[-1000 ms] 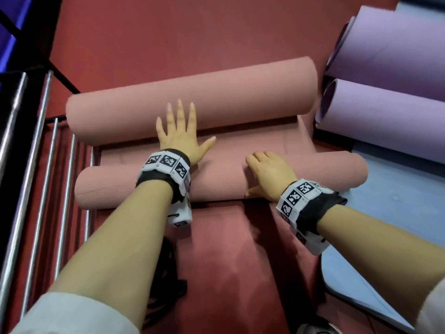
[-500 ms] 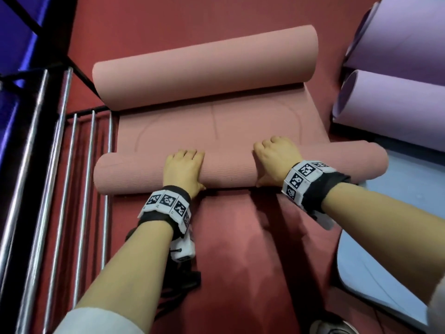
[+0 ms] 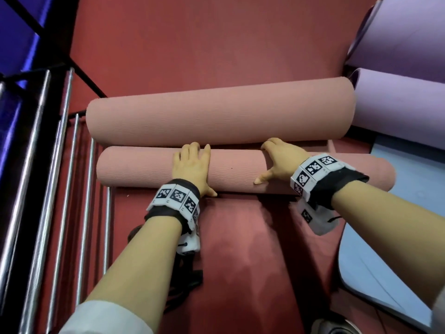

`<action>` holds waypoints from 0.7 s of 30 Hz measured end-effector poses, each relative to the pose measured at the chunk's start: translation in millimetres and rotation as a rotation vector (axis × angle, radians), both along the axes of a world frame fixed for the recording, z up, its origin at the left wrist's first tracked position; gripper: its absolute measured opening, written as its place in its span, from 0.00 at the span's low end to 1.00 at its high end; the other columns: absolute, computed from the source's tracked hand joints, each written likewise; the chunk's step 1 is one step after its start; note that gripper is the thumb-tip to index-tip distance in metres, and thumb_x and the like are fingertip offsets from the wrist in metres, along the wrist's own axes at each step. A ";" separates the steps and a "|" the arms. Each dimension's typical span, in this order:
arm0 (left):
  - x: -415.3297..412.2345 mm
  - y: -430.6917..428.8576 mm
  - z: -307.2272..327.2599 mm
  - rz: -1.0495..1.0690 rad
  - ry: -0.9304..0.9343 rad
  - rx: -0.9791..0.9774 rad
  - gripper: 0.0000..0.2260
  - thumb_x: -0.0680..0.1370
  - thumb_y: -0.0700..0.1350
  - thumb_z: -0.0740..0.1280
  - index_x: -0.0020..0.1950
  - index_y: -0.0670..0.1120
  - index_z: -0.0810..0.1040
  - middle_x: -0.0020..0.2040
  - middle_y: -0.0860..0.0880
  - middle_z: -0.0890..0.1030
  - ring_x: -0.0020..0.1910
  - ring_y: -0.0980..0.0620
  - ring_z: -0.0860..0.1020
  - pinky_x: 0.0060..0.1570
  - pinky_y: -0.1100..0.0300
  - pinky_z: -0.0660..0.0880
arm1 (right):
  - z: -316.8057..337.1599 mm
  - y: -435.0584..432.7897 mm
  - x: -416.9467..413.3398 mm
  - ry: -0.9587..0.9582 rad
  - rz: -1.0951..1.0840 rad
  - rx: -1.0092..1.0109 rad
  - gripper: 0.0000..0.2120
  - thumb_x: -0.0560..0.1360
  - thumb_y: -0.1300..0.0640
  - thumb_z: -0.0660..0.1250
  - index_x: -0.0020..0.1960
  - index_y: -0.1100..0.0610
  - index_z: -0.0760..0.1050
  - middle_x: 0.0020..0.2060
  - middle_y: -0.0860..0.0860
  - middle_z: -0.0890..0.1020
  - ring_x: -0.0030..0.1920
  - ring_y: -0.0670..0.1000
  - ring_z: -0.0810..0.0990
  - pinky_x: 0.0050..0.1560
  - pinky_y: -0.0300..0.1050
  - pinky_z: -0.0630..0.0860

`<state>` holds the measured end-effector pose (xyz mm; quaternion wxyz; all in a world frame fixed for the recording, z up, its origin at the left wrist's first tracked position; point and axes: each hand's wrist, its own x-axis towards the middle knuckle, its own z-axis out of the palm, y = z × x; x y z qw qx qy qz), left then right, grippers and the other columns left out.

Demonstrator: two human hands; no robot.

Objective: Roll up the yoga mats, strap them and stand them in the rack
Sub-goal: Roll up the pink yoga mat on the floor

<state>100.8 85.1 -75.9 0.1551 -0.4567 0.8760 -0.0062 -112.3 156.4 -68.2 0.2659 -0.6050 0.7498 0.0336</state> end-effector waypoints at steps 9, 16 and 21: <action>-4.1 -6.7 -2.2 -0.020 0.109 -0.027 0.43 0.62 0.59 0.77 0.71 0.49 0.60 0.72 0.46 0.66 0.73 0.47 0.61 0.66 0.51 0.56 | 1.8 5.7 2.9 0.234 0.112 -0.204 0.45 0.66 0.33 0.68 0.74 0.54 0.59 0.76 0.59 0.50 0.76 0.57 0.51 0.74 0.54 0.49; -7.3 -0.5 -0.7 -0.027 -0.007 -0.052 0.52 0.60 0.61 0.77 0.76 0.47 0.53 0.76 0.42 0.52 0.75 0.43 0.51 0.71 0.45 0.50 | -9.9 5.0 29.1 0.391 0.211 -0.190 0.43 0.58 0.43 0.79 0.64 0.59 0.64 0.60 0.55 0.73 0.60 0.57 0.70 0.59 0.50 0.68; -3.7 -1.5 -3.6 -0.123 0.024 -0.131 0.46 0.62 0.58 0.77 0.73 0.46 0.59 0.68 0.46 0.68 0.67 0.46 0.66 0.68 0.51 0.55 | -5.3 -0.1 19.0 0.308 0.215 -0.197 0.32 0.60 0.46 0.77 0.57 0.56 0.68 0.53 0.53 0.79 0.53 0.56 0.73 0.52 0.47 0.71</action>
